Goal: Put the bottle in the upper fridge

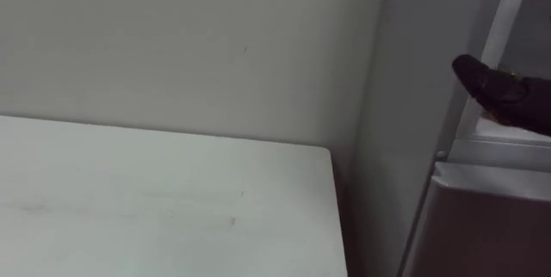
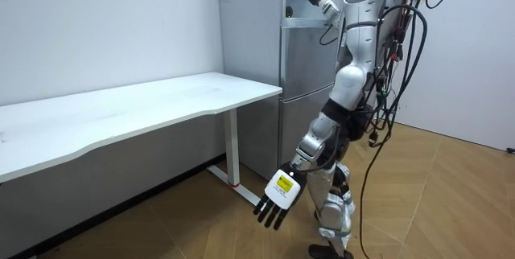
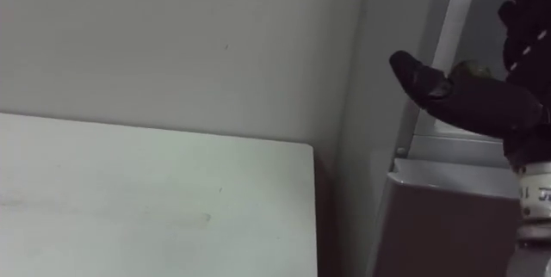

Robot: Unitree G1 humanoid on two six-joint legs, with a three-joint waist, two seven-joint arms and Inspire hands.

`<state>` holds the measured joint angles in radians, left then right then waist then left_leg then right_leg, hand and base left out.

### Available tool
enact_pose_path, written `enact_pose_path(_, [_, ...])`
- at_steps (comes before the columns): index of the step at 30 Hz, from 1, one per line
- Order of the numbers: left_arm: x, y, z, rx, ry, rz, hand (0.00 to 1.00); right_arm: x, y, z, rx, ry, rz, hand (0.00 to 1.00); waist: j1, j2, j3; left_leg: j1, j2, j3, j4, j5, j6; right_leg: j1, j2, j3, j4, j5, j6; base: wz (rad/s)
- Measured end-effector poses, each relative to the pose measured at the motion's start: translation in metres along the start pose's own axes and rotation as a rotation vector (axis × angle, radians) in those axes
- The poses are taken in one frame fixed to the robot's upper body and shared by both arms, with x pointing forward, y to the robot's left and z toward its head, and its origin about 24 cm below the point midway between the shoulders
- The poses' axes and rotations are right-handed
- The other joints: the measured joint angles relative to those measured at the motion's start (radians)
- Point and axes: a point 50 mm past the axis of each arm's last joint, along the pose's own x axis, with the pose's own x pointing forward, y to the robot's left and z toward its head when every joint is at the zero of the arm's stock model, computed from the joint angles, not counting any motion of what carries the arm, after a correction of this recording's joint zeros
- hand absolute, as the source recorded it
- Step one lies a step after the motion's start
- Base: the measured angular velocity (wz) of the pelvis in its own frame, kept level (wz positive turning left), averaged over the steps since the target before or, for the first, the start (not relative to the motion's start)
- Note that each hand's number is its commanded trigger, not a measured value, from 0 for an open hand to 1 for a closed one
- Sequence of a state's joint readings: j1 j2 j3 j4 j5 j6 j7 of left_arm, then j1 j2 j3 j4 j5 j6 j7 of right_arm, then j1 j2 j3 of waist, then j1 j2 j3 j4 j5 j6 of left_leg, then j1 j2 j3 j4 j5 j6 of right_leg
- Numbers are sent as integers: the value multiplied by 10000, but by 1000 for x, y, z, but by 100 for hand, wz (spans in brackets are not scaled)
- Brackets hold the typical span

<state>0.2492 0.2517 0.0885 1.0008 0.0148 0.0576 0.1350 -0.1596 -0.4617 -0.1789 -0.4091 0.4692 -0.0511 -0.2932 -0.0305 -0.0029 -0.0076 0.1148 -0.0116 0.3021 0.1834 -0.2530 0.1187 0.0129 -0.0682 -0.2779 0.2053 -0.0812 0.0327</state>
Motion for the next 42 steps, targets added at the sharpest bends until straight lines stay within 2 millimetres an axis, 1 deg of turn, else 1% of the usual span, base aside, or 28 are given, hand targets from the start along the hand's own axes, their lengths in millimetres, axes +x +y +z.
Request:
enact_pose_path(1, [0,-3,0,126,-8,-93,0,-7,0,-5,308,361,179,0,-9,40,-24,-24,0,31,1,-1,-1,-84,2,9,29,1,-1,-7])
enact_pose_path(3, [-1,-6,0,197,-12,-169,0,-13,2,-12,907,801,339,0,-11,95,-30,-30,0,164,-4,-4,-1,-141,7,62,141,2,-3,-18])
enact_pose_path(4, [-1,-8,0,288,-30,-205,0,-16,4,-15,1368,1025,387,0,-42,170,-26,-37,0,219,-4,-5,2,-183,4,75,180,3,-5,-18])
enact_pose_path(7, [-1,-10,2,427,-159,-301,0,-18,7,-19,2250,1231,586,0,-181,275,-55,-77,-4,290,-2,-9,11,-267,3,100,221,22,-20,-9])
enact_pose_path(8, [-1,-10,3,452,-192,-310,0,-19,7,-19,2382,1250,622,0,-187,282,-53,-82,-4,321,-2,-9,10,-299,4,162,248,21,-22,-14])
enact_pose_path(9, [-1,-11,5,567,-268,-404,0,-19,8,-20,2659,1307,700,0,-187,329,-31,-105,-2,397,-2,-9,9,-397,8,252,349,14,-31,-18])
enact_pose_path(10, [-1,-12,8,701,-350,-524,0,-20,8,-21,2863,1370,775,0,-185,322,-50,-167,-2,470,7,-9,9,-500,7,285,378,11,-37,-20])
enact_pose_path(12, [0,-16,11,843,-454,-777,0,-22,9,-22,3124,1451,962,0,-189,348,-33,-223,-2,585,12,-9,10,-634,4,299,471,8,-44,-18])
enact_pose_path(14, [-1,-16,13,879,-547,-906,0,-26,8,-26,3362,1693,1057,0,-210,345,-32,-228,6,672,11,-10,7,-689,24,309,509,5,-58,-14])
enact_pose_path(17, [-1,-18,18,993,-778,-1064,0,-34,6,-32,3733,2088,1002,0,-264,359,-11,-214,17,769,0,-18,4,-713,43,393,486,27,-88,-10])
enact_pose_path(19, [-1,-20,20,1018,-907,-1167,0,-42,7,-38,4682,2354,801,0,-331,393,-7,-204,25,807,1,-32,-9,-731,107,560,478,40,-93,-10])
enact_pose_path(21, [-2,-23,20,1029,-958,-1305,0,-45,9,-40,5138,2417,780,0,-435,420,-23,-240,25,845,-1,-32,-8,-798,116,603,498,44,-93,-7])
enact_pose_path(23, [-2,-27,20,1018,-995,-1457,0,-47,10,-40,5337,2397,895,0,-476,482,-41,-294,27,924,0,-32,-8,-879,128,665,511,54,-97,-11])
enact_pose_path(25, [-3,-35,22,1178,-1015,-1763,0,-53,12,-42,5740,2433,1132,0,-476,584,-46,-327,36,1036,-2,-32,-8,-967,147,745,522,77,-102,-13])
enact_pose_path(26, [-2,-37,22,1259,-1010,-1860,0,-55,14,-43,5801,2520,1220,0,-483,643,-25,-343,39,1048,-2,-32,-8,-987,151,750,520,83,-108,-9])
enact_pose_path(27, [-2,-40,24,1428,-1027,-2018,0,-63,15,-48,5932,2791,1303,0,-517,653,-28,-347,50,1072,-1,-33,-9,-992,160,749,512,96,-117,-6])
enact_pose_path(28, [-3,-42,26,1545,-1082,-2129,0,-71,15,-55,6133,3144,1200,0,-521,707,-31,-341,59,1099,1,-36,-14,-990,168,758,505,105,-127,-5])
enact_pose_path(30, [-3,-45,27,1570,-1138,-2220,0,-78,12,-67,6348,3646,790,0,-542,757,-35,-328,65,1181,1,-37,-17,-1010,175,808,512,114,-133,-12])
enact_pose_path(32, [-3,-45,27,1559,-1148,-2263,0,-83,9,-77,6470,3975,464,0,-604,825,-17,-301,87,1277,0,-43,-27,-1017,182,865,503,150,-149,-14])
enact_pose_path(34, [-3,-45,27,1565,-1135,-2375,0,-93,2,-93,6510,4537,42,0,-769,816,0,-298,112,1310,35,-54,-44,-1011,178,858,505,173,-170,-5])
enact_pose_path(35, [-3,-45,27,1564,-1141,-2395,0,-96,1,-97,6479,4705,-89,0,-800,817,0,-306,118,1318,48,-57,-50,-1015,180,863,508,177,-177,-3])
enact_pose_path(36, [-3,-46,27,1550,-1154,-2411,0,-103,-2,-103,6404,5029,-323,0,-852,777,20,-312,133,1328,59,-63,-60,-1015,185,869,513,183,-185,0])
enact_pose_path(37, [-3,-46,27,1555,-1169,-2413,0,-108,-6,-109,6322,5337,-561,0,-955,765,23,-323,146,1328,74,-70,-75,-1018,192,885,516,185,-189,0])
enact_pose_path(39, [-3,-46,27,1558,-1177,-2413,0,-116,-11,-117,6176,5791,-984,0,-1053,789,28,-336,154,1338,76,-76,-85,-1033,202,911,516,189,-195,-2])
enact_pose_path(42, [-3,-45,28,1542,-1198,-2404,0,-129,-19,-128,5875,6504,-1891,0,-1049,838,8,-337,167,1399,76,-98,-118,-1082,281,1118,517,196,-206,-11])
